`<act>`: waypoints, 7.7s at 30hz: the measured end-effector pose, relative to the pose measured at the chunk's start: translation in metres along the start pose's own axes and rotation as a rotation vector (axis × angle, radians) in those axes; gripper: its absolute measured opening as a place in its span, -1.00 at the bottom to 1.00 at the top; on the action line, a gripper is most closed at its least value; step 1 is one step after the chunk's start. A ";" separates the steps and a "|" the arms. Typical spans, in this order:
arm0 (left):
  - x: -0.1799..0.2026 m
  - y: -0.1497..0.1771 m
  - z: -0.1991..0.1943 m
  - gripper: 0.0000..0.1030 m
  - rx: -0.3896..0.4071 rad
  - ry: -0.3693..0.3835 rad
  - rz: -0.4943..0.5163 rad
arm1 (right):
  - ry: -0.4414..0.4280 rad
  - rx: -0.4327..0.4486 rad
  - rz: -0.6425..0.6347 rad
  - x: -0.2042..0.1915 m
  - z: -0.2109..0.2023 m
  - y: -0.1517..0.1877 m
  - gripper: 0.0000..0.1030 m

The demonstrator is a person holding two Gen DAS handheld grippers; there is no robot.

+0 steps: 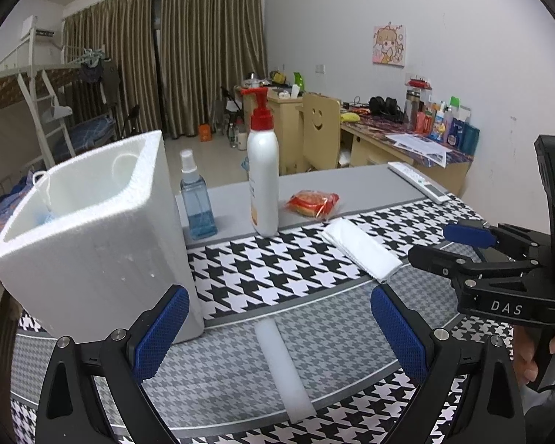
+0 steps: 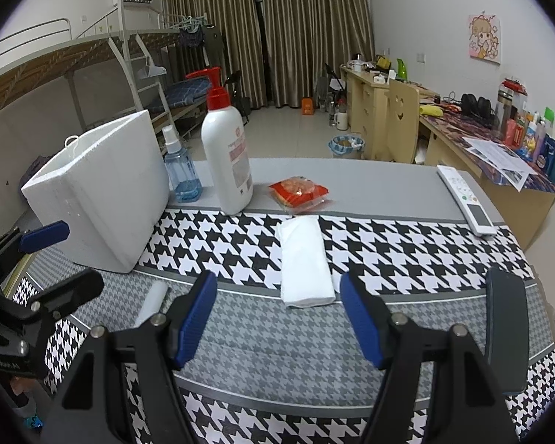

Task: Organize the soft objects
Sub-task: 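Move both tools back from the box toward the white foam strip and towel, then grasp the white foam strip with the left gripper while the right gripper grasps the white towel, then lift the foam strip and towel and carry both tools toward the white foam box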

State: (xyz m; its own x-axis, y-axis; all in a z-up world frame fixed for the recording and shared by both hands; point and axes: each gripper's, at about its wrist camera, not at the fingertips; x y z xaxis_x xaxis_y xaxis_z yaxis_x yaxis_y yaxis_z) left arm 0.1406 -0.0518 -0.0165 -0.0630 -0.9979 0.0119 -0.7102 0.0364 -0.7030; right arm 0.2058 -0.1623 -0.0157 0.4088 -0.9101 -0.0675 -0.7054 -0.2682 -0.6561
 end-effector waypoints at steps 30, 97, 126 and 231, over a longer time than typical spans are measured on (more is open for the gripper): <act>0.006 0.017 0.042 0.92 -0.137 -0.004 -0.028 | -0.006 -0.075 -0.015 0.002 0.031 0.000 0.42; -0.002 0.033 0.072 -0.54 -0.291 -0.045 -0.012 | 0.041 -0.207 0.010 0.025 0.109 -0.021 -0.61; -0.007 0.029 0.038 -0.60 -0.194 -0.024 -0.024 | 0.010 -0.134 -0.029 -0.004 0.058 -0.015 -0.80; -0.044 0.099 0.023 0.07 -0.283 -0.007 0.030 | -0.108 0.070 -0.159 -0.074 -0.034 0.005 -0.80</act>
State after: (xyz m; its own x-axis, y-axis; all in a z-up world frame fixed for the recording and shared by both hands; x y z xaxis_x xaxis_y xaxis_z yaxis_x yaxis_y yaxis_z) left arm 0.0895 -0.0057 -0.1029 -0.0826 -0.9965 -0.0117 -0.8756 0.0782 -0.4768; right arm 0.1522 -0.1075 0.0114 0.5744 -0.8178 -0.0368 -0.5867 -0.3799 -0.7151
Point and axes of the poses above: each gripper's, at about its wrist camera, not at the fingertips, and z roughly the way its jaws point, x to its right, y to its underside, and after that the axes turned 8 degrees about -x, right-handed
